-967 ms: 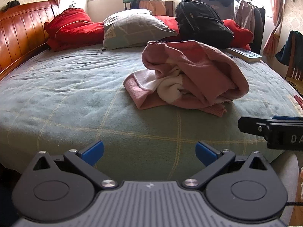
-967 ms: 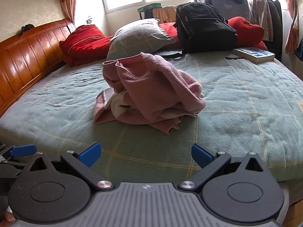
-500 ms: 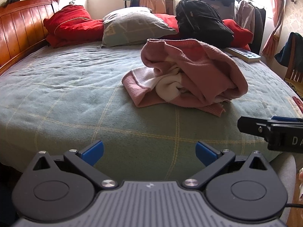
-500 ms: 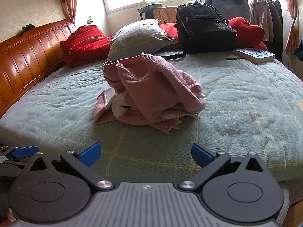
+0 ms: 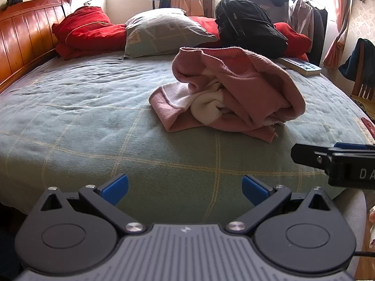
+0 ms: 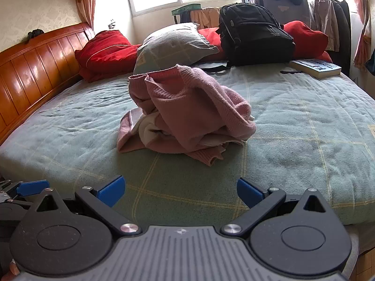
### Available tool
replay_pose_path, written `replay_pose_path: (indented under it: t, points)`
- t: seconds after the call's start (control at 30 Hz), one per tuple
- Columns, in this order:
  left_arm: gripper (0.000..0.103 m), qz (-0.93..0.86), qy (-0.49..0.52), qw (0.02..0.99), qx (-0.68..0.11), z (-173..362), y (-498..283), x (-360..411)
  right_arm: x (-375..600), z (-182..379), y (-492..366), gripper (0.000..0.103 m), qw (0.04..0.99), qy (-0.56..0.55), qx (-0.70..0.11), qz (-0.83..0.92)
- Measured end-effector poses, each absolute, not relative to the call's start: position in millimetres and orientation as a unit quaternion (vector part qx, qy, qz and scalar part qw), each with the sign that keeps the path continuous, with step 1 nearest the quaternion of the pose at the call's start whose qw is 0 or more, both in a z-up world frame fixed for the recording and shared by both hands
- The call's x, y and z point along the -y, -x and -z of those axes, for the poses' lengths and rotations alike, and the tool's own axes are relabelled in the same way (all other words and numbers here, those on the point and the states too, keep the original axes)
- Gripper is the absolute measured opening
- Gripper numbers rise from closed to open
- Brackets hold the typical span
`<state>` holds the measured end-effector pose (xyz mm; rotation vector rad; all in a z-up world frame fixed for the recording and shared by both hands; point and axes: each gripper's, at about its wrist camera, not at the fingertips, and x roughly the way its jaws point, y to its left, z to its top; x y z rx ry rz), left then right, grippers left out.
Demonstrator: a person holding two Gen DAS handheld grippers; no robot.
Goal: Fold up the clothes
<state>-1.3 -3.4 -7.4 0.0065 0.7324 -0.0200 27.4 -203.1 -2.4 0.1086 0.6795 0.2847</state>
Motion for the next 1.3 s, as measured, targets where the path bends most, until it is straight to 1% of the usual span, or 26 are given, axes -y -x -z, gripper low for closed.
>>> replay_pose_path:
  t: [1.3]
  points:
    - [0.102, 0.017, -0.002, 0.932, -0.363, 0, -17, 6, 204, 4, -38, 0.103, 0.929, -0.054, -0.337, -0.139]
